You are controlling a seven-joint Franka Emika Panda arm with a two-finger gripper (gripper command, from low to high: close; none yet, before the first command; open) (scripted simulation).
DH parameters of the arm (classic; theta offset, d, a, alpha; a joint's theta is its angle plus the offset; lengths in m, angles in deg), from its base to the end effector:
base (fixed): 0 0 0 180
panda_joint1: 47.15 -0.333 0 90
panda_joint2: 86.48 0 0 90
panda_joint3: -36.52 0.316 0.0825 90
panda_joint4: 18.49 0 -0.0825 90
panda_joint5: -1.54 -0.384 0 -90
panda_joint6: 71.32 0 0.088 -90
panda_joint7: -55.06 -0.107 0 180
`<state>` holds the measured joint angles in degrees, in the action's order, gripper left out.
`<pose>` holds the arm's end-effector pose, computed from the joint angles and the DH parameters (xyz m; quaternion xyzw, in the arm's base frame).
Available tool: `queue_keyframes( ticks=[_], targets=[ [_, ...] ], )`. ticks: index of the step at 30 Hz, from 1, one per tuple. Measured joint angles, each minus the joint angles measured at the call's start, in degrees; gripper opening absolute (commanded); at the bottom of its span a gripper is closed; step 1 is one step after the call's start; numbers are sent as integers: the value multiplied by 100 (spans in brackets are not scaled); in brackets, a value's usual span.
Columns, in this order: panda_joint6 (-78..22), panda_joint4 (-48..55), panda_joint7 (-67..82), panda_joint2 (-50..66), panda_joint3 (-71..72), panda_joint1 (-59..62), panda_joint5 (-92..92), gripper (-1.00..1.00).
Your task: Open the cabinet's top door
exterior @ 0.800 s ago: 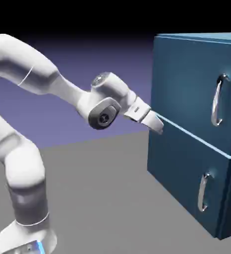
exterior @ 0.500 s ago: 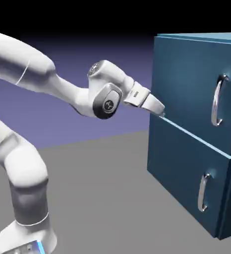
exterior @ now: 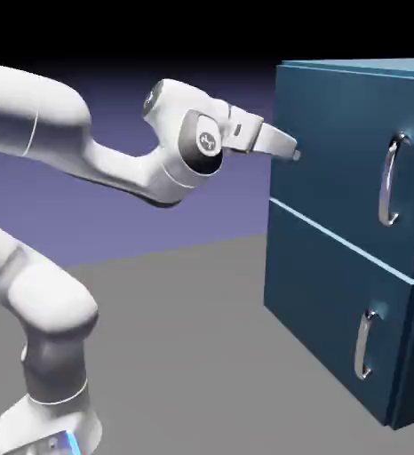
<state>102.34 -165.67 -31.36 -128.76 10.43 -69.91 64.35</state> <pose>0.3759 0.0077 0.5958 -0.7852 0.2592 -0.5222 0.2087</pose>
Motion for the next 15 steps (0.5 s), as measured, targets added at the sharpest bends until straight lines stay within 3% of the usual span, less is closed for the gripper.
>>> queue_keyframes(
  ticks=[15],
  targets=[
    [-21, 822, -2616, -573, -1553, -1313, 3738, 0]
  ],
)
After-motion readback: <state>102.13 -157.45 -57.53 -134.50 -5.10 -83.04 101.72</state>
